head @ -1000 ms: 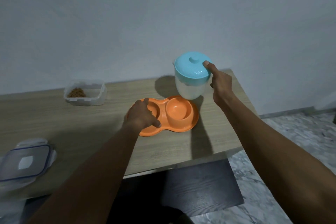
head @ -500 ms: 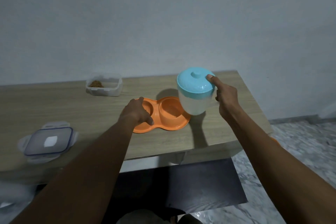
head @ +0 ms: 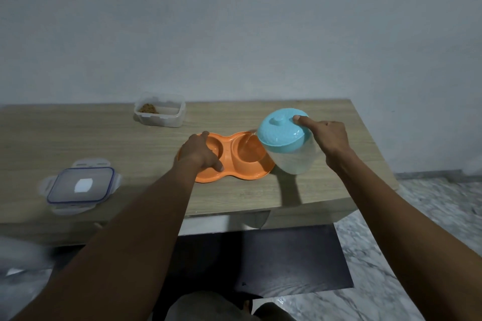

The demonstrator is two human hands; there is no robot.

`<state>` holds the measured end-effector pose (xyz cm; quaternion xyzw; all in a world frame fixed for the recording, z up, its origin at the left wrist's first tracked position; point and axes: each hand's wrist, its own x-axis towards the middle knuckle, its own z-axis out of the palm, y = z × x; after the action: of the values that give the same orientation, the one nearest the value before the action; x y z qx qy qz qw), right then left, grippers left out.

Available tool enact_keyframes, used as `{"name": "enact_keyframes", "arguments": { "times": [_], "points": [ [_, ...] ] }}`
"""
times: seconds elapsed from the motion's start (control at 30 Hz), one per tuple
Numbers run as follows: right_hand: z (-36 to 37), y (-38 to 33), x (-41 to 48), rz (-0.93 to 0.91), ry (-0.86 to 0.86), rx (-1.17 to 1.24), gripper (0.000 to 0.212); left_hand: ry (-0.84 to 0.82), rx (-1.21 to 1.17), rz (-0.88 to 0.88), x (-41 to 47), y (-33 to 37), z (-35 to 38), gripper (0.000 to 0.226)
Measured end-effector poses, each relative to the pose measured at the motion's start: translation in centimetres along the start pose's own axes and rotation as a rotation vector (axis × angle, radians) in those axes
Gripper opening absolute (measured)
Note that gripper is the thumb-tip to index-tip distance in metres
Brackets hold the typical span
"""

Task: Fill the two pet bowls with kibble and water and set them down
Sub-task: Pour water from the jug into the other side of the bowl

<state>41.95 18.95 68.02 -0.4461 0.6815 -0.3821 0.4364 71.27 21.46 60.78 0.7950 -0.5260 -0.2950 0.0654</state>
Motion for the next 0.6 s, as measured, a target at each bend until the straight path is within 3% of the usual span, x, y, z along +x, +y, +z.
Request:
{"name": "enact_keyframes", "arguments": {
  "times": [0.3,0.47,0.6],
  "points": [
    [-0.26,0.48,-0.01,0.017,0.016,-0.05,0.087,0.001,-0.001,0.005,-0.06,-0.23,0.11,0.128],
    [-0.52,0.22,-0.46,0.017,0.009,-0.084,0.076,0.006,0.004,-0.002,-0.13,-0.13,0.17,0.128],
    [-0.84,0.07,-0.67,0.007,0.014,-0.092,0.087,0.009,-0.014,-0.008,-0.15,-0.06,0.26,0.129]
  ]
}}
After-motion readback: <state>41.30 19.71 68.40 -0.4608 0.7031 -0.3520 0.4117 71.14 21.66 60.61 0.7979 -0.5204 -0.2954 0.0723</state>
